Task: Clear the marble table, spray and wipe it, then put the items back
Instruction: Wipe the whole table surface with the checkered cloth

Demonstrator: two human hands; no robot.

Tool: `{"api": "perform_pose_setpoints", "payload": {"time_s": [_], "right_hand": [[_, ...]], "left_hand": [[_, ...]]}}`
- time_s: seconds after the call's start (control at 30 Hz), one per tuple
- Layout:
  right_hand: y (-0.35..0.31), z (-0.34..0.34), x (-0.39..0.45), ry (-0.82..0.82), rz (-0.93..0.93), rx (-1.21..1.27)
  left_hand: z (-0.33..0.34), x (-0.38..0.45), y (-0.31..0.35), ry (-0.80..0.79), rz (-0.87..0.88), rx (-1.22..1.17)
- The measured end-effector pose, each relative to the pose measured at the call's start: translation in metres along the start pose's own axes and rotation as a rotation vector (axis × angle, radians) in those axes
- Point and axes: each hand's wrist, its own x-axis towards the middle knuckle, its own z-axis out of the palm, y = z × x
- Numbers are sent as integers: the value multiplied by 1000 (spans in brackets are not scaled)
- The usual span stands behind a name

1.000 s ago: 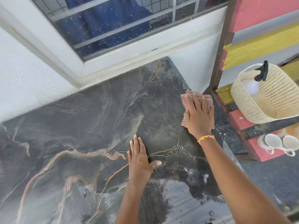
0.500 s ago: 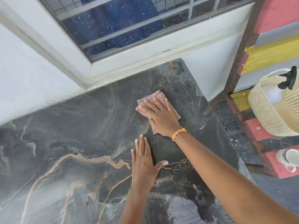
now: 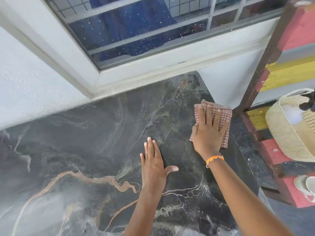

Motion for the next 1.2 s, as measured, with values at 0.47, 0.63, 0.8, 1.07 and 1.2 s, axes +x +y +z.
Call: {"api": "perform_pose_setpoints", "payload": {"time_s": [0.47, 0.63, 0.8, 1.07, 1.2], "right_hand": [[-79, 9, 103, -124, -494, -40], [-32, -3, 125, -46, -180, 7], [-36, 4, 81, -12, -12, 6], [-122, 26, 73, -143, -599, -43], [-124, 22, 105, -141, -573, -50]], "left_hand": [[-8, 0, 7, -47, -45, 50], [-8, 0, 7, -45, -49, 65], [-9, 1, 7, -63, -45, 106], [-7, 4, 7, -78, -49, 113], [-6, 2, 6, -60, -42, 104]]}}
